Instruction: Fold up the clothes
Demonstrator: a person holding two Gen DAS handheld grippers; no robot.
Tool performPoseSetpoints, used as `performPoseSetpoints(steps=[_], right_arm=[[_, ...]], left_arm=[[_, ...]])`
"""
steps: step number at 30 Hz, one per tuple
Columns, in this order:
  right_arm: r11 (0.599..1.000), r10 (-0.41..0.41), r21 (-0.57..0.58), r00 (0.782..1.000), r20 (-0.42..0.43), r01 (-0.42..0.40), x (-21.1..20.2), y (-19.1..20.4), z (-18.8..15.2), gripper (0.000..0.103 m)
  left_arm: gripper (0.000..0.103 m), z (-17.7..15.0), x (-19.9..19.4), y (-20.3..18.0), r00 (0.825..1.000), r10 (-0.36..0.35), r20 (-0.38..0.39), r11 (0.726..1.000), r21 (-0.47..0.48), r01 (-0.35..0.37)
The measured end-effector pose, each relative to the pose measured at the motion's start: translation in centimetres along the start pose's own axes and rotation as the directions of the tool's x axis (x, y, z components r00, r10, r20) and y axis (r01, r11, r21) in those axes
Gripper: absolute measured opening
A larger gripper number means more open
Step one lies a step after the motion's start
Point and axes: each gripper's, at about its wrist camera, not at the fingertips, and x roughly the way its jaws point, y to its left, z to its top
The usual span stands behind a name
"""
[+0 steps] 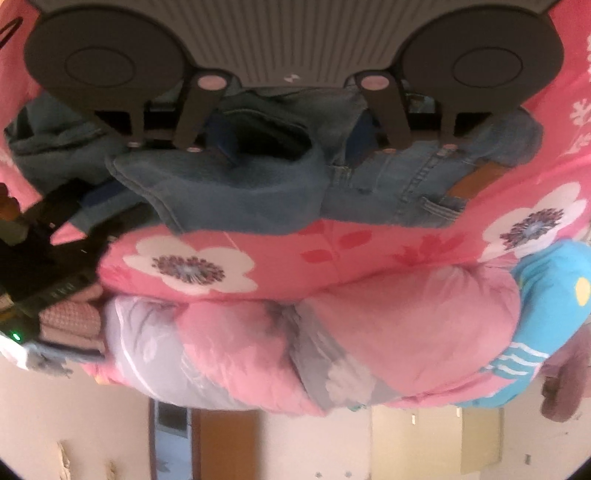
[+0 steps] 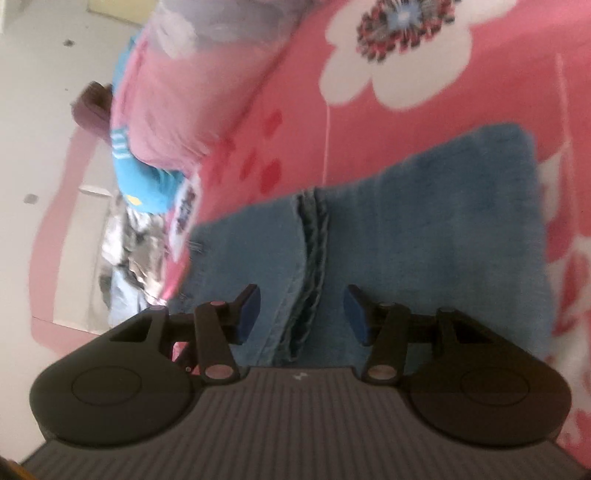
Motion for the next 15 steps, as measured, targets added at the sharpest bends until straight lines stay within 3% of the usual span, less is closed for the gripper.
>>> performPoseSetpoints(steps=[2,6,10,15], right_arm=[[1.0,0.002,-0.013,1.0,-0.013,-0.002,0.8,0.4,0.0,0.049],[0.999,-0.005,-0.043,1.0,-0.02,0.004,2.0,1.1,0.0,0.047],[0.998,-0.01,-0.065,1.0,-0.014,0.009,2.5,1.5,-0.4,0.019],[0.994,0.069,-0.086,0.998,0.006,-0.068,2.8,3.0,-0.5,0.009]], left_arm=[[0.054,-0.3,0.3,0.0,1.0,-0.014,-0.008,1.0,0.005,0.014],[0.051,-0.8,0.4,0.4,1.0,-0.024,-0.013,1.0,0.007,0.024],[0.051,-1.2,0.2,1.0,0.999,-0.039,-0.009,0.999,-0.02,0.039],[0.059,-1.7,-0.8,1.6,0.998,-0.062,0.025,0.998,-0.027,0.063]])
